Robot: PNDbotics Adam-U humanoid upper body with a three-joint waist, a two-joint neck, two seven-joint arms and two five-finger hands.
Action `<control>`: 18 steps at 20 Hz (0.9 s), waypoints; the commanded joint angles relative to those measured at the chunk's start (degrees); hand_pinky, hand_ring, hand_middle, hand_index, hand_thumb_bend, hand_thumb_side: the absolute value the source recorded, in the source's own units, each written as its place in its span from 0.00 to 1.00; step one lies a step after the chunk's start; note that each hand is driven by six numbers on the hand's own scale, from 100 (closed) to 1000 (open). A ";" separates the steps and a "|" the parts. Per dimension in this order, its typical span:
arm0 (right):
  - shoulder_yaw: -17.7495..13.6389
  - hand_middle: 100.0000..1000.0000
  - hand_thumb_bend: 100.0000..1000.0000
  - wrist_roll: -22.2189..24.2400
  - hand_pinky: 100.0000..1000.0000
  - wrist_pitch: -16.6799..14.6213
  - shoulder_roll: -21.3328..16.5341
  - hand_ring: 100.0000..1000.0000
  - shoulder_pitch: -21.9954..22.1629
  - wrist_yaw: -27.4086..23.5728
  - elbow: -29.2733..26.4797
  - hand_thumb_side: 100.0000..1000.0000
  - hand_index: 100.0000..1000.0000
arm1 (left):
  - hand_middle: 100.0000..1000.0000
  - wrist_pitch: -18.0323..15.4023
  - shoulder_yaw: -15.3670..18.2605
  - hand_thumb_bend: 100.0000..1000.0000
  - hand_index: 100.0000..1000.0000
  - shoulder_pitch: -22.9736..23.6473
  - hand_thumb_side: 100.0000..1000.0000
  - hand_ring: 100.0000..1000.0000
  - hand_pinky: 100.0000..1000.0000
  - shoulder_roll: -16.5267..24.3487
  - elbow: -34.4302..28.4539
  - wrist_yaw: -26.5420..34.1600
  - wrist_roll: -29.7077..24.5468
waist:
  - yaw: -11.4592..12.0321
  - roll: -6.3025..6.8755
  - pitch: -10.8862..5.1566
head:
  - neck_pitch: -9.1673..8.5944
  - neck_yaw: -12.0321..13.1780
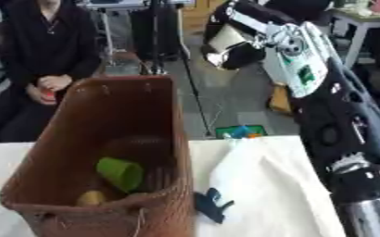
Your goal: Pick up objects on the table and place them in the box.
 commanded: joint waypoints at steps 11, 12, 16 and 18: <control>-0.40 0.28 0.00 0.83 0.45 2.52 3.63 0.23 -4.50 -5.08 -0.92 0.00 0.24 | 0.80 -0.44 -0.31 0.00 0.65 -1.72 0.77 0.70 0.61 2.17 -0.81 0.78 -0.31 | 1.46 -1.36 -2.26 | -0.11 0.29; -0.47 0.28 0.00 1.10 0.45 2.81 4.08 0.23 -4.58 -5.41 -1.11 0.00 0.24 | 0.80 -0.48 -0.35 0.00 0.65 -1.83 0.77 0.70 0.61 2.16 -0.81 0.87 -0.37 | 1.57 -1.40 -2.28 | -0.18 0.20; -0.56 0.27 0.00 2.02 0.45 3.33 5.85 0.23 -4.80 -6.69 -1.68 0.00 0.24 | 0.80 -0.55 -0.49 0.00 0.65 -2.21 0.78 0.70 0.61 2.04 -0.81 1.20 -0.52 | 2.09 -1.66 -2.31 | -0.35 -0.06; -0.52 0.27 0.00 2.49 0.45 3.47 6.90 0.23 -4.70 -7.39 -1.82 0.00 0.23 | 0.80 -0.57 -0.59 0.00 0.65 -2.50 0.78 0.70 0.61 1.95 -0.81 1.40 -0.60 | 2.46 -1.85 -2.37 | -0.39 -0.12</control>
